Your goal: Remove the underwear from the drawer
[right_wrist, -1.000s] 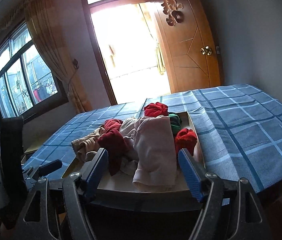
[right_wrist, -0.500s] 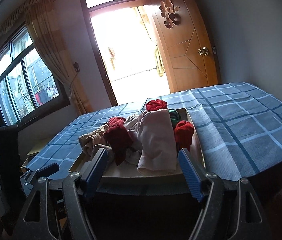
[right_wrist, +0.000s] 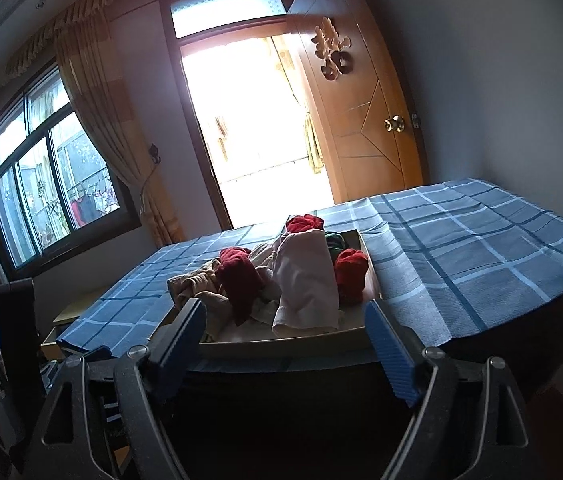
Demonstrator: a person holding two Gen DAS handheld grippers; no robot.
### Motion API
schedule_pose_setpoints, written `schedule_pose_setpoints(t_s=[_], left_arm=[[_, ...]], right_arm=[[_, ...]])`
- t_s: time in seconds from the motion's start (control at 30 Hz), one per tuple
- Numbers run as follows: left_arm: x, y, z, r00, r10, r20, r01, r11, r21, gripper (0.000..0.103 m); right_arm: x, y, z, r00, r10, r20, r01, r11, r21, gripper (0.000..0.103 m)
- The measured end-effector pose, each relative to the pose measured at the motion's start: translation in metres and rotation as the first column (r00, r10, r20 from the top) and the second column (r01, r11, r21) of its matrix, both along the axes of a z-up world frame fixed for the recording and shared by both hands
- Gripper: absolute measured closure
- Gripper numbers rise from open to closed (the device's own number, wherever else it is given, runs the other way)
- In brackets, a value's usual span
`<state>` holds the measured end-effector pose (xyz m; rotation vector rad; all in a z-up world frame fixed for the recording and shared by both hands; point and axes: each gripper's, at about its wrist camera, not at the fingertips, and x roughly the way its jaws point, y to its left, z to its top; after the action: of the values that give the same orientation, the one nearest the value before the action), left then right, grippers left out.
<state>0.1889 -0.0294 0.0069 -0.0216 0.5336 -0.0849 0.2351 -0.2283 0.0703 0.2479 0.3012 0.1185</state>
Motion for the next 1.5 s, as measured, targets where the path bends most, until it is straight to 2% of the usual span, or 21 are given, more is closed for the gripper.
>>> schedule_pose_setpoints(t_s=[0.17, 0.37, 0.53, 1.5], left_arm=[[-0.016, 0.003, 0.006, 0.999, 0.017, 0.052, -0.019, 0.999, 0.038, 0.000], [-0.031, 0.007, 0.014, 0.997, 0.016, 0.077, -0.018, 0.999, 0.030, 0.000], [-0.041, 0.004, 0.021, 0.995, 0.008, 0.103, -0.014, 0.998, 0.059, 0.000], [-0.047, 0.006, 0.027, 0.993, 0.015, 0.121, -0.022, 0.998, 0.053, 0.000]], right_arm=[[-0.012, 0.002, 0.003, 1.000, 0.008, 0.017, -0.008, 1.000, 0.002, 0.019], [-0.030, 0.008, 0.006, 0.999, 0.011, 0.040, -0.010, 1.000, -0.023, 0.019], [-0.039, 0.007, 0.010, 0.999, 0.014, 0.052, -0.013, 1.000, -0.013, 0.019], [-0.047, 0.008, 0.016, 0.997, 0.016, 0.069, -0.015, 1.000, -0.012, 0.019]])
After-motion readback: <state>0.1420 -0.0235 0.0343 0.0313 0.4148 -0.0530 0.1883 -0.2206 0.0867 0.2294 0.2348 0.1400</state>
